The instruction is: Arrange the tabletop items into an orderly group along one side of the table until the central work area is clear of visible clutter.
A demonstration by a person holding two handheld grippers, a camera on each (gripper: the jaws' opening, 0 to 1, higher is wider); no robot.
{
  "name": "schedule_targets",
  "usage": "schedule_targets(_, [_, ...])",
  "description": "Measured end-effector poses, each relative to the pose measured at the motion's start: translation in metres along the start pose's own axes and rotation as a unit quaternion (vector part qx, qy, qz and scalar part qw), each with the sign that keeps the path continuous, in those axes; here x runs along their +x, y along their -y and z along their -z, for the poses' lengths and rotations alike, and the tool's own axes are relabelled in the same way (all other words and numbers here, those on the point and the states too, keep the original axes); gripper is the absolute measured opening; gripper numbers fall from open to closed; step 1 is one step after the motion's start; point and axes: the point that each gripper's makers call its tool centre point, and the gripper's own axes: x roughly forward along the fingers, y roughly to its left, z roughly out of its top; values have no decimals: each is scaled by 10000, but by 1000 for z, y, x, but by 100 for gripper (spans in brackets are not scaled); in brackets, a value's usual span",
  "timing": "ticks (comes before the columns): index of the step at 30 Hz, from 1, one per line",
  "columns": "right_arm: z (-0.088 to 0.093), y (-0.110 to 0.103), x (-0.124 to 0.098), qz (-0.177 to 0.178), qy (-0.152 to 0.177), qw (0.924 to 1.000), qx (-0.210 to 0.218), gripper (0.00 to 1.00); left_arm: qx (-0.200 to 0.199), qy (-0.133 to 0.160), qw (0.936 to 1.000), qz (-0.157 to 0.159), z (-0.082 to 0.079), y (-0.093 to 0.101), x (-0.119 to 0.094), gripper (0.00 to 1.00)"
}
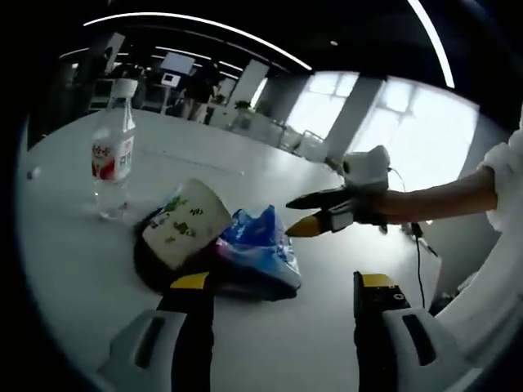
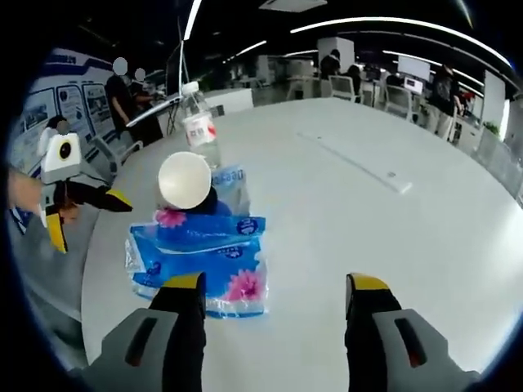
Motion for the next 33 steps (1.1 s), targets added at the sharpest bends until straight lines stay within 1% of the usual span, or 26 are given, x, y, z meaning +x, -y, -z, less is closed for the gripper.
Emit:
schedule_targets(5, [3, -3, 4, -170, -22, 9999, -8, 61, -170, -12, 9999, -24, 5, 3, 11, 64])
schedule_targets(9, [5, -4, 8, -264, -29, 9996, 14, 58, -198, -43, 9998, -32, 8, 4, 18, 63])
schedule_targets(14, [5, -12, 11, -509, 5, 9986, 120, 45, -323, -101, 9994, -85, 11, 2, 26, 61])
schedule_targets(16, [6, -13, 12, -536, -24, 9985, 139, 44, -368, -133, 9992, -111, 13, 1, 30, 60])
schedule_targets(19, [6, -16, 14, -619, -7, 9977, 277, 37, -334, -200, 9991, -180, 16, -2, 34, 60])
schedule_targets(23, [8, -18, 15, -684, -61, 9972, 302, 32, -365, -260, 9989, -157, 16, -3, 40, 59])
schedule_targets(28, [12, -22, 18, -763, -129, 9965, 315, 25, -503, -280, 9981, -236, 18, -8, 43, 52])
schedule_targets(31, [14, -24, 19, -807, -157, 9961, 328, 15, -564, -332, 9973, -325, 20, -12, 44, 49])
schedule_targets(33, [14, -25, 20, -841, -146, 9957, 374, 10, -564, -360, 9971, -363, 20, -15, 44, 44])
